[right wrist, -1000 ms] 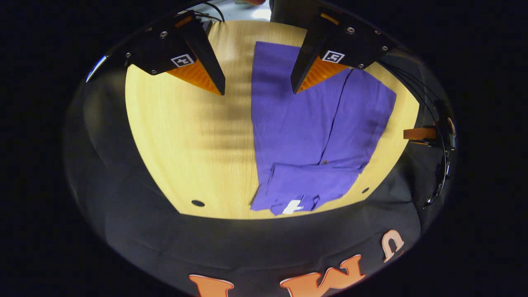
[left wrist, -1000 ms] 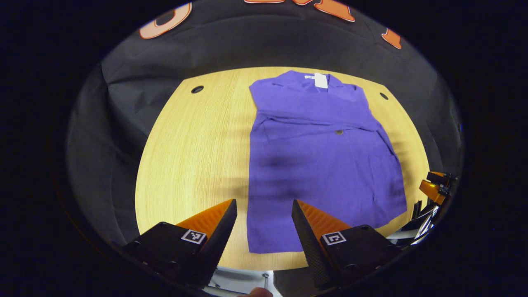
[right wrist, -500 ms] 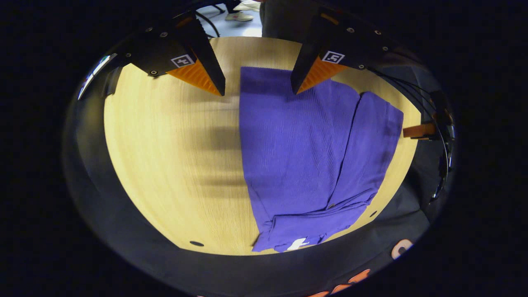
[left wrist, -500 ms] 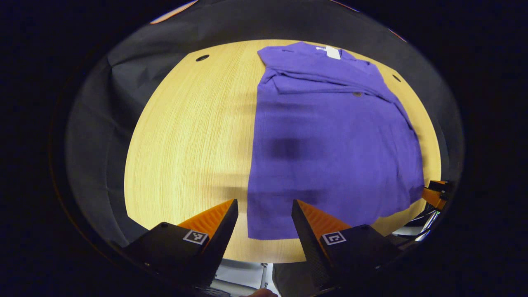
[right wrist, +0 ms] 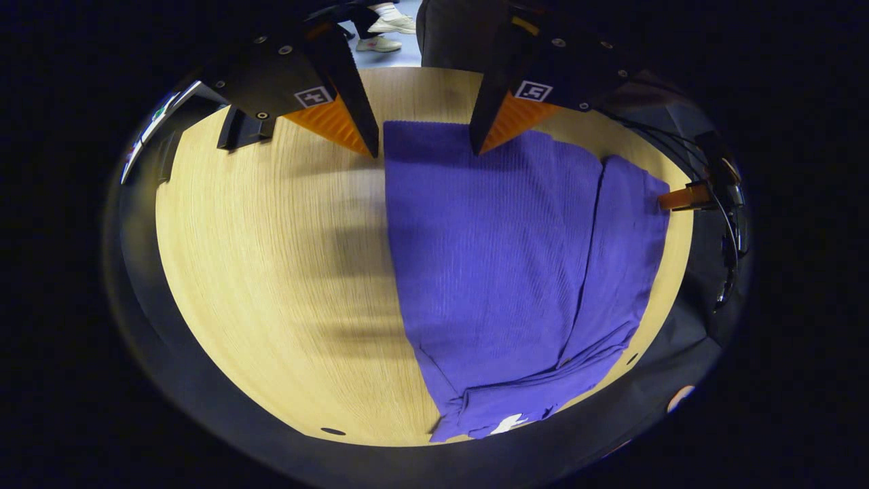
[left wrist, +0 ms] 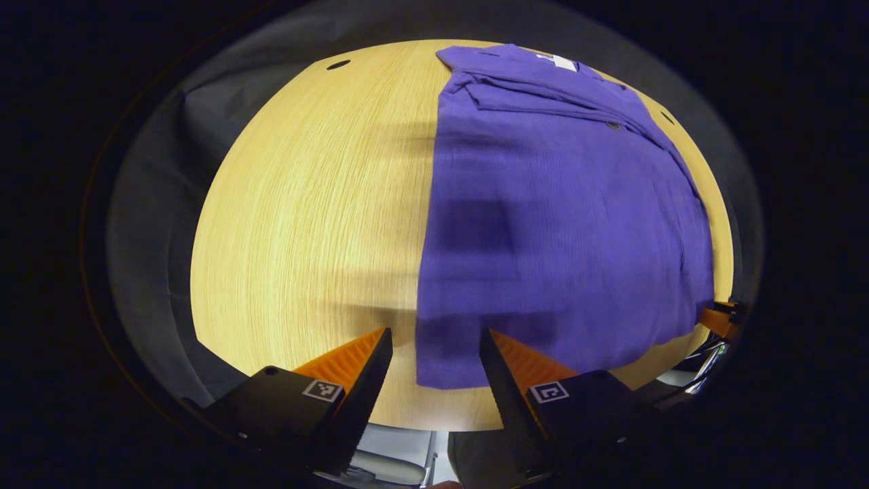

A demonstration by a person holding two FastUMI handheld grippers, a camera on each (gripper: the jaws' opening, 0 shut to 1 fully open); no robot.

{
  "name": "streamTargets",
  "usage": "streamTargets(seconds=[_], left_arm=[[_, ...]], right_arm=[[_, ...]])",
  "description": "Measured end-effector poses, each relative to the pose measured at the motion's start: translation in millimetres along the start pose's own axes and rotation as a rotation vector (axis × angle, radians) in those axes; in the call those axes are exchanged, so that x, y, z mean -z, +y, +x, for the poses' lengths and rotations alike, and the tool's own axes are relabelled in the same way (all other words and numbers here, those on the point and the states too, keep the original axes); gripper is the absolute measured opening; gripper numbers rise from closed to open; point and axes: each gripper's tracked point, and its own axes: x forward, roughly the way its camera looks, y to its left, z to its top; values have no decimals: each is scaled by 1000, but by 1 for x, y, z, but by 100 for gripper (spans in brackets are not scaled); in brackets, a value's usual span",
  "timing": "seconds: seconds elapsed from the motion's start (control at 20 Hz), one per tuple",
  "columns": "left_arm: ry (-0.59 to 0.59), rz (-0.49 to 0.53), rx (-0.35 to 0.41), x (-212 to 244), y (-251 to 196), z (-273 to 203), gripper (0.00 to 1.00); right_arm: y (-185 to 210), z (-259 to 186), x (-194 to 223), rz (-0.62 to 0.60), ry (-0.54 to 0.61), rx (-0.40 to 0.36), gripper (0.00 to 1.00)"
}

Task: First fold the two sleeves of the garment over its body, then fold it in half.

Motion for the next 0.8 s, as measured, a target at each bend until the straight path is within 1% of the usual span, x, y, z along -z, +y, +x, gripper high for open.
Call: streamTargets(seconds=[0.05,0.1,0.15,0.2,0.25,0.3,0.35,0.4,0.45,0.55,0.6,0.65,0.75,0.8], left_arm=[[-19,-5,11,-4,-2,1,84],[-2,-2,17,-5,-3,3,83],[2,-7,28,-11,-4,2,82],[14,-15,43,-18,-6,4,83],[25,-43,60,-24,-7,4,82],[30,-52,65,-34,-7,3,75],[42,-49,68,-42,-9,3,71],[48,-39,84,-53,-13,1,59],[54,-39,110,-64,-19,0,54],[80,-34,123,-91,-24,-5,18],[88,-27,125,-107,-24,-8,12],[97,-16,131,-125,-23,-13,9],[100,-14,146,-167,-22,-24,7],[97,-16,155,-190,-21,-33,7]], right_arm=[[-1,2,-1,-3,-6,5,79],[2,2,0,-1,8,-4,65],[1,3,2,2,25,7,69],[4,3,3,-1,39,-3,65],[6,4,4,5,57,-4,54],[9,4,4,18,64,-13,48],[9,4,3,37,65,-8,39],[8,4,2,61,67,-9,34],[10,5,0,93,66,-26,22],[16,5,1,156,85,-68,11],[20,4,-1,179,86,-89,11],[21,2,-3,190,84,-99,10],[27,-5,-11,179,62,-127,6],[31,-9,-18,170,42,-147,6]])
